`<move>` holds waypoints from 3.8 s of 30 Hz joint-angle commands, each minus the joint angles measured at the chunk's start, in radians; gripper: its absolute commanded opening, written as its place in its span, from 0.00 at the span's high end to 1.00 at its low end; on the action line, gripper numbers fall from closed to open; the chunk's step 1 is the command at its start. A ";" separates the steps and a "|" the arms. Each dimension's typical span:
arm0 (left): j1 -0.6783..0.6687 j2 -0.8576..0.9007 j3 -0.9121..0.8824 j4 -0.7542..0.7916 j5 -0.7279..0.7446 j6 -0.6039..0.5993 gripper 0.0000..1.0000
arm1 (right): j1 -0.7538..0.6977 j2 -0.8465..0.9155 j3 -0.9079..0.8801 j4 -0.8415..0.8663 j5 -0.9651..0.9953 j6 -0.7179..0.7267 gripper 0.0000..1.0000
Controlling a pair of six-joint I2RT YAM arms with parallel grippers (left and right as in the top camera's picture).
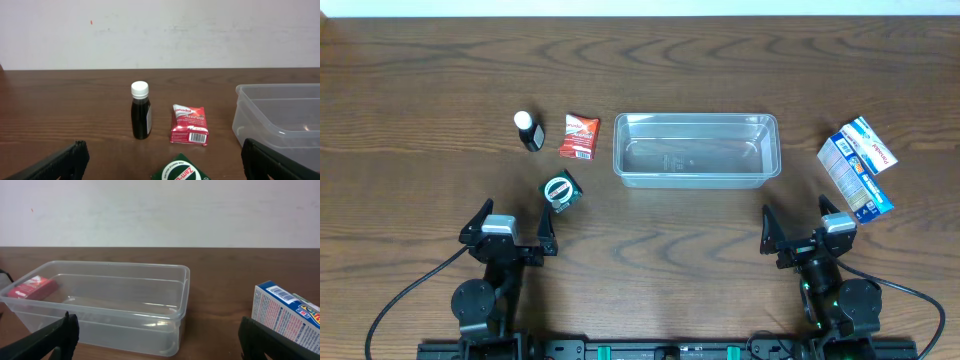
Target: Pack container
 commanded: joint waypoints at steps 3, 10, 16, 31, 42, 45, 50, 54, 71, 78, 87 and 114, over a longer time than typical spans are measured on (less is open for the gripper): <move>-0.003 -0.005 -0.019 -0.031 -0.001 -0.005 0.02 | 0.006 0.000 -0.002 -0.005 0.010 0.004 0.01; -0.003 -0.005 -0.019 -0.031 -0.001 -0.005 0.02 | 0.006 0.000 -0.002 -0.005 0.010 0.004 0.01; -0.003 -0.005 -0.019 -0.031 -0.001 -0.005 0.02 | 0.006 0.000 -0.002 -0.005 0.010 0.004 0.01; -0.003 -0.005 -0.019 -0.031 -0.001 -0.005 0.02 | 0.005 0.002 0.051 0.083 -0.011 -0.031 0.01; -0.003 -0.005 -0.019 -0.031 -0.001 -0.005 0.02 | -0.128 0.394 0.663 -0.396 0.130 -0.209 0.01; -0.003 -0.005 -0.019 -0.031 -0.001 -0.005 0.02 | -0.181 0.564 0.816 -0.522 0.066 -0.262 0.01; -0.003 -0.005 -0.019 -0.031 -0.001 -0.005 0.02 | -0.278 0.869 1.076 -0.774 -0.080 -0.389 0.01; -0.003 -0.005 -0.019 -0.031 -0.001 -0.005 0.02 | -0.333 1.096 1.256 -0.979 -0.085 -0.411 0.01; -0.003 -0.005 -0.019 -0.031 -0.001 -0.005 0.02 | -0.345 1.432 1.347 -0.960 0.026 -0.592 0.01; -0.003 -0.005 -0.019 -0.031 -0.001 -0.005 0.02 | -0.414 1.538 1.347 -0.925 0.025 -0.645 0.08; -0.003 -0.005 -0.019 -0.031 -0.001 -0.005 0.02 | -0.459 1.670 1.347 -0.951 0.025 -0.644 0.24; -0.003 -0.005 -0.019 -0.031 -0.001 -0.005 0.02 | -0.459 1.779 1.347 -0.950 0.043 -0.659 0.69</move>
